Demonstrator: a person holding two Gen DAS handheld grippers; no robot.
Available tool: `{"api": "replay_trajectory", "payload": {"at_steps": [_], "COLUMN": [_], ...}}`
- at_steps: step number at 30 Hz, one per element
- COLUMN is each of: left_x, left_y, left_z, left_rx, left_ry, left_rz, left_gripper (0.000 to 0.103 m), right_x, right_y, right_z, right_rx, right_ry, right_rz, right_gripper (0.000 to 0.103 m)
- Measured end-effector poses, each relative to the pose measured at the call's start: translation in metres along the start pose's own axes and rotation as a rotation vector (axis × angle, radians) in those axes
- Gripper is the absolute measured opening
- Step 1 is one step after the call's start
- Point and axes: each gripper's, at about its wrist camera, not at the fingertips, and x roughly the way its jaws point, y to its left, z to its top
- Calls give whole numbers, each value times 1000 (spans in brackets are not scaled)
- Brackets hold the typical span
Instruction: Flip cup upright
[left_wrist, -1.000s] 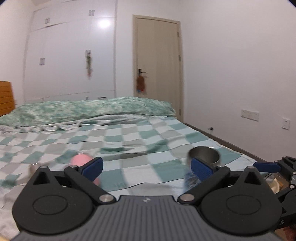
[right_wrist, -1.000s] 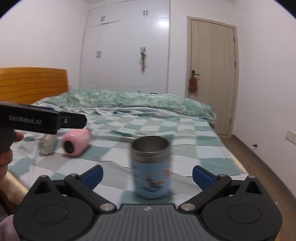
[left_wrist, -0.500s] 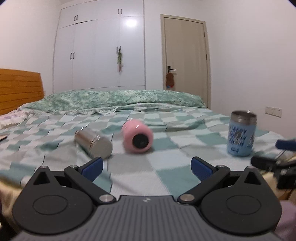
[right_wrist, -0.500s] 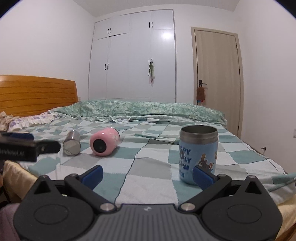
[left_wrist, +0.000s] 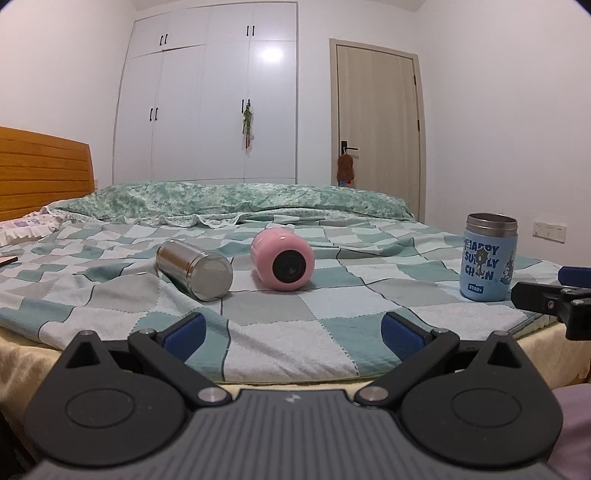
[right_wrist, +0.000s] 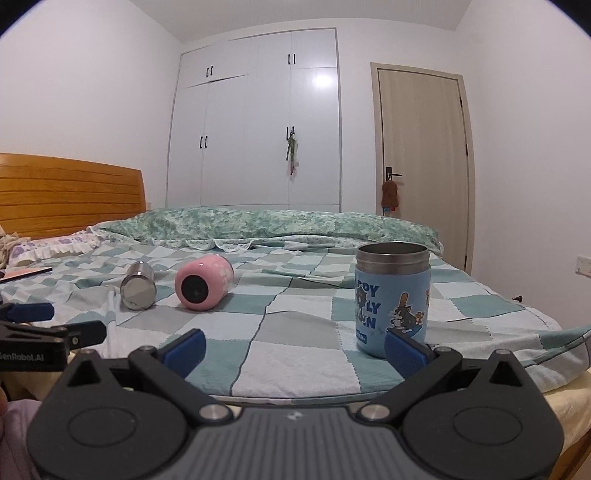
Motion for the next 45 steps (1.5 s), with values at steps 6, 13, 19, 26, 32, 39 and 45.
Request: {"api": "replay_trajectory", "payload": {"at_steps": [6, 13, 19, 26, 32, 39, 45], "left_x": [0, -1, -1, -1, -1, -3, -2], "left_y": [0, 0, 0, 1, 1, 1, 2], "left_z": [0, -1, -1, -1, 0, 0, 0], "left_rx": [0, 2, 1, 3, 0, -1, -3], "left_ry": [0, -4, -6, -8, -9, -16, -14], "left_rz": [-2, -2, -3, -3, -8, -14, -6], "left_gripper": [103, 103, 103, 103, 103, 103, 103], "right_x": [-1, -1, -1, -1, -1, -1, -1], "right_y": [-1, 0, 1, 1, 1, 1, 1], "right_z": [-1, -1, -1, -1, -1, -1, -1], "right_rx": [3, -3, -6, -7, -7, -12, -13], "right_ry": [-6, -9, -7, -8, -7, -7, -6], "right_rz": [2, -1, 0, 0, 0, 0, 1], "right_gripper": [103, 103, 103, 103, 103, 103, 103]}}
